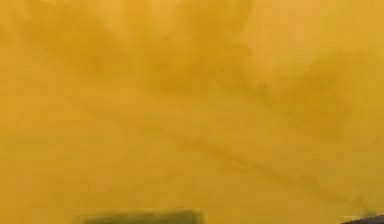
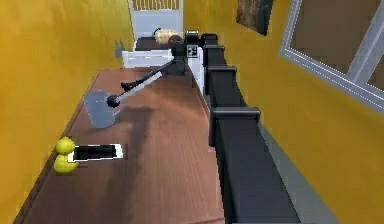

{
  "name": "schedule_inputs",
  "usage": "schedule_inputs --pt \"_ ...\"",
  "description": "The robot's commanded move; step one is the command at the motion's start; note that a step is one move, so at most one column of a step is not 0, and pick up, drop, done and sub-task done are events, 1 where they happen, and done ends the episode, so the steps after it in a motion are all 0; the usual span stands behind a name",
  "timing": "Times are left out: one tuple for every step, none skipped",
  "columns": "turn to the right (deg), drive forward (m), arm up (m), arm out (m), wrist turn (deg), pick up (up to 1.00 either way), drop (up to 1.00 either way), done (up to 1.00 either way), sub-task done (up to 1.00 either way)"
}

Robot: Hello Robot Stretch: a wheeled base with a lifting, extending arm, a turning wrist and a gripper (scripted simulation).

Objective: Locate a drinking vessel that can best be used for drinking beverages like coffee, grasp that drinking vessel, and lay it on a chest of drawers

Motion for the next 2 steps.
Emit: schedule_inputs --pt "0.0 0.0 0.0 0.0 45.0 0.0 0.0 0.0 0.0" --pt "0.0 0.0 0.0 0.0 12.0 0.0 0.0 0.0 0.0"
